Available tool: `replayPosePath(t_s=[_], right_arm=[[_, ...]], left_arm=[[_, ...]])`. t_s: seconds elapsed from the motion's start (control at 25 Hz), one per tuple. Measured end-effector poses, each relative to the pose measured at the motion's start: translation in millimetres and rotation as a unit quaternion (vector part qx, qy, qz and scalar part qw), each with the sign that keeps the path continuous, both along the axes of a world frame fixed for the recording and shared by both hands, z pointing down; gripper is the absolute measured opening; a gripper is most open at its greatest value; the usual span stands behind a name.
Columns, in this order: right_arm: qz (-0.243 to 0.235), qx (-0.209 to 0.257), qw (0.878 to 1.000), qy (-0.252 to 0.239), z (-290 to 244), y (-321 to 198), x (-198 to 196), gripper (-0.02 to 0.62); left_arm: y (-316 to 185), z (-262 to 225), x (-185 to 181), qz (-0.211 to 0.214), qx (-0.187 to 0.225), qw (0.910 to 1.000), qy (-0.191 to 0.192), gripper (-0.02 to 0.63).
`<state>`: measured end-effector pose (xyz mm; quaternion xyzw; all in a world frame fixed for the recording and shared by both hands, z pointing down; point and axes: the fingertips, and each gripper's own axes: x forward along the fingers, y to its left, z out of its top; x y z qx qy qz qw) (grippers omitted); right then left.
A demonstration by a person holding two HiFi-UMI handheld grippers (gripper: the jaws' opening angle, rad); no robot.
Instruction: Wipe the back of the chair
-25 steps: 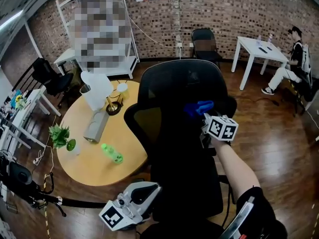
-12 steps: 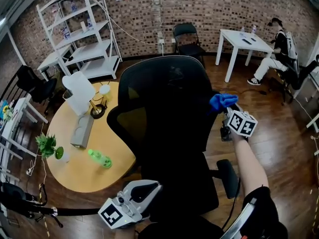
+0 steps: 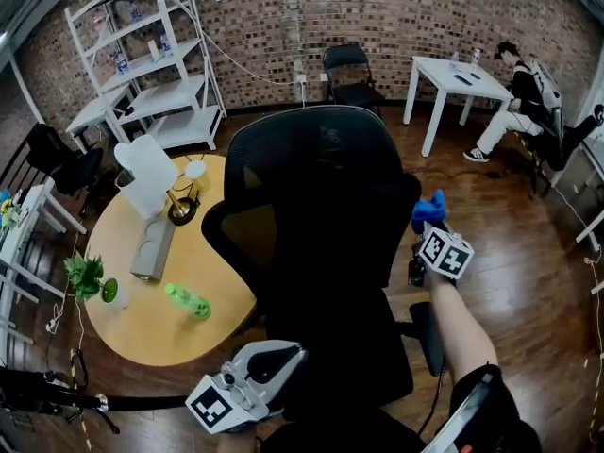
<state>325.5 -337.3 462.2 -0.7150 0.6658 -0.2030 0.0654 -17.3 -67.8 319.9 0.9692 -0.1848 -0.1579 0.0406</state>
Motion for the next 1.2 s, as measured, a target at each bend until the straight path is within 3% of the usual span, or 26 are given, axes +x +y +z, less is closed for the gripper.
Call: replayPosePath(t_s=[0.12,0.44,0.64,0.8,1.2], right_arm=[[-0.074,-0.017,0.997,0.021,13,-12,-68,0.054],[-0.157,-0.012,0.987,0.023,21,-18,-173,0.054],[-0.259,-0.017,0.965,0.032,28,-12,-268,0.054],[-0.314,-0.016,0.949,0.03,33,-6,-332,0.054],[-0.428,-0.044,0.903,0.01,68,20,-469,0.054]], left_arm=[[4,-2,-9,-0.017,-0.001,0.9999,-0.001,0.003],[17,2,-44,-0.072,-0.011,0.9973,-0.004,0.004],[28,1,-64,-0.107,-0.014,0.9942,-0.005,0.003],[39,1,-84,-0.141,-0.018,0.9899,-0.006,0.003],[74,6,-138,-0.246,-0.032,0.9684,-0.021,0.003]])
